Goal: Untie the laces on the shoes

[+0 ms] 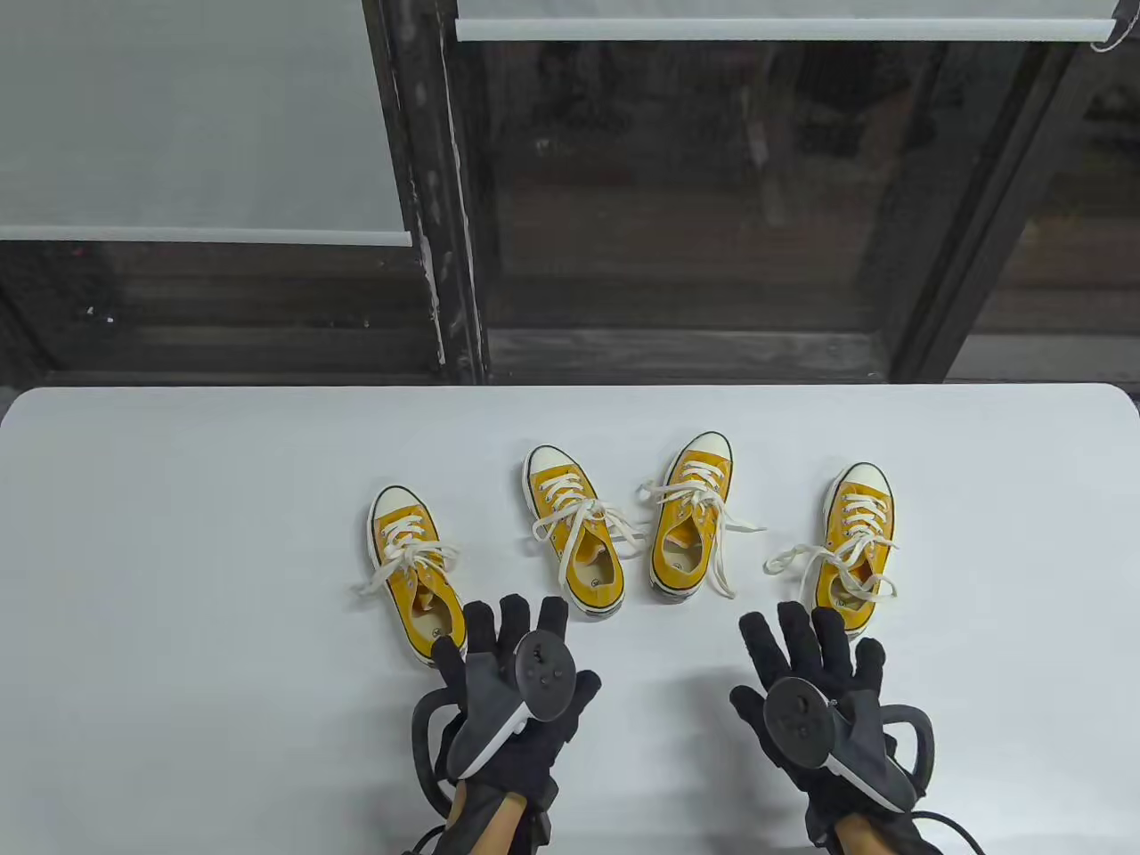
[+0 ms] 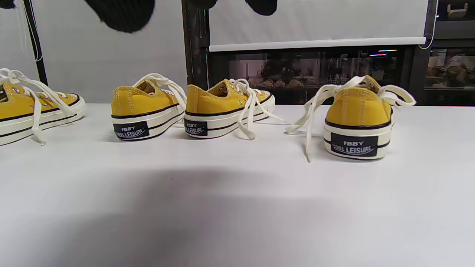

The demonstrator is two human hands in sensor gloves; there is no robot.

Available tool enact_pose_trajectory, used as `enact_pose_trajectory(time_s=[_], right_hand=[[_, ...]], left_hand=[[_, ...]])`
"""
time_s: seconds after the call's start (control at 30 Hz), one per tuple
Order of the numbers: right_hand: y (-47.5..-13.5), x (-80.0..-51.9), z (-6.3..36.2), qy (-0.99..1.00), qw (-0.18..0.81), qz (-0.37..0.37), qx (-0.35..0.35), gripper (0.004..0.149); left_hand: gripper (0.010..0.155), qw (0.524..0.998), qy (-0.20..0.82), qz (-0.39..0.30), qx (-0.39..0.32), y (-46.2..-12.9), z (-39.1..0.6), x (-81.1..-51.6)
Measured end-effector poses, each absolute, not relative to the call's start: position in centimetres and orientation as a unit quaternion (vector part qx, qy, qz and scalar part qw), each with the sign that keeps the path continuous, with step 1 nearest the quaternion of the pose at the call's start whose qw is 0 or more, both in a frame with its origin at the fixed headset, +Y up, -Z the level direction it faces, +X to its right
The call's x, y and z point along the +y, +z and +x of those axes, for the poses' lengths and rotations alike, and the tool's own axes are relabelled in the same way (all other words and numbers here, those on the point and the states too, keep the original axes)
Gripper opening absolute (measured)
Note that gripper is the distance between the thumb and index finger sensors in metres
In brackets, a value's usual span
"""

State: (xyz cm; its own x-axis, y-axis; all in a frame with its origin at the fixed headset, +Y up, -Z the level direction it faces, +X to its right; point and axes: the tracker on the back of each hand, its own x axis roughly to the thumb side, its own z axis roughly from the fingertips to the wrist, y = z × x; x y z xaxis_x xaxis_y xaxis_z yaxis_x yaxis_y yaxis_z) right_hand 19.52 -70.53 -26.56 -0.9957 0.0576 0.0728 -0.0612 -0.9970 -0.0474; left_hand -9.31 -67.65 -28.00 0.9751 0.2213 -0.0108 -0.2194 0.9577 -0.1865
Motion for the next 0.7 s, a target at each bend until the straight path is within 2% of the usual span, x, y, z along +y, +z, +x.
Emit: enact_pose_trajectory(time_s=[0.53,0.7], right_hand=[[-26.6,-70.4,19.8,0.999,0.036,0.025,-0.013,0.075],[-26.8,-70.0,20.5,0.998,0.059,0.003,-0.018,0.075]], left_hand=[[0.080,0.990,0.095,-0.100,-0.007,-28.1,-9.0,-67.9],[0.079,0.986,0.123,-0.111,-0.001,-28.3,-9.7,-68.0]])
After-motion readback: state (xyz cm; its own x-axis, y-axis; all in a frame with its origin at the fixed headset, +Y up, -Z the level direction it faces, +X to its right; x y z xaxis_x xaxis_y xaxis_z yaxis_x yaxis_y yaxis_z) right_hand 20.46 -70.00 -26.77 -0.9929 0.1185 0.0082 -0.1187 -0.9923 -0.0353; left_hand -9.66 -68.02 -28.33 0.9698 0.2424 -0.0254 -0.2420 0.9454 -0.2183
